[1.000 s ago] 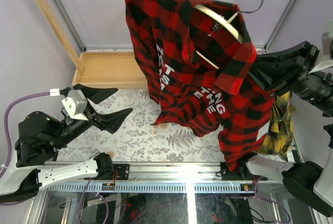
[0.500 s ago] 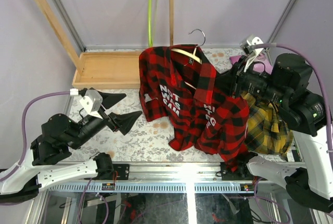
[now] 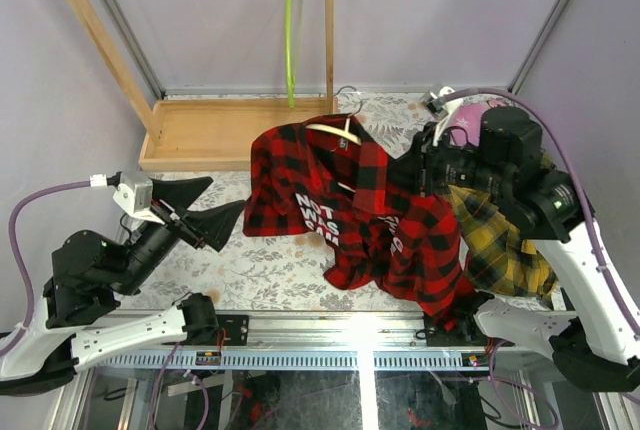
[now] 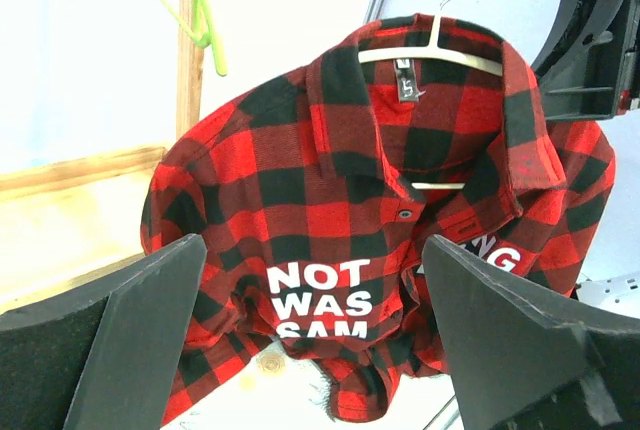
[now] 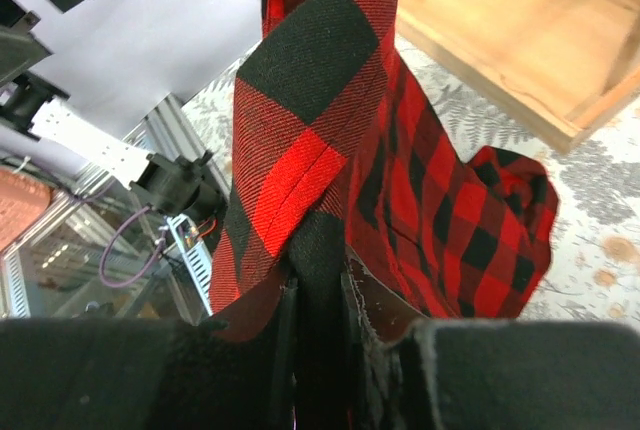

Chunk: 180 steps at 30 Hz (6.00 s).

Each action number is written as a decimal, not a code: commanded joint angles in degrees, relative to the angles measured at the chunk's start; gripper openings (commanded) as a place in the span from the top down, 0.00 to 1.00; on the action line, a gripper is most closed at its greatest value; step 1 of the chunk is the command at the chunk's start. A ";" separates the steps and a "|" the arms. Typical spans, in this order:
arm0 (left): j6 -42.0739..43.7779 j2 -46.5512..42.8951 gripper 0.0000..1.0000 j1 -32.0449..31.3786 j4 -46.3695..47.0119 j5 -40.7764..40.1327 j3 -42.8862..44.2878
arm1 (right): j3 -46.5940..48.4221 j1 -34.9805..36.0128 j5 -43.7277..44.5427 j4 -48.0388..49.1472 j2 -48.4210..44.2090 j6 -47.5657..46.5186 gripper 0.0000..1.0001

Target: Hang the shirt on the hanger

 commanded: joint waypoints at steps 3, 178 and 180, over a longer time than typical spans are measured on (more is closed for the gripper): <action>-3.76 -0.25 0.10 -0.28 -3.40 -4.91 -0.64 | 2.60 11.03 7.34 9.15 3.19 0.35 1.00; -4.66 76.68 0.69 38.86 -19.08 -13.13 69.53 | -50.02 18.35 38.61 14.75 -8.28 27.39 0.00; -4.47 76.06 0.82 41.09 -19.12 -11.85 69.26 | -50.41 18.30 37.48 15.78 -7.52 27.54 0.00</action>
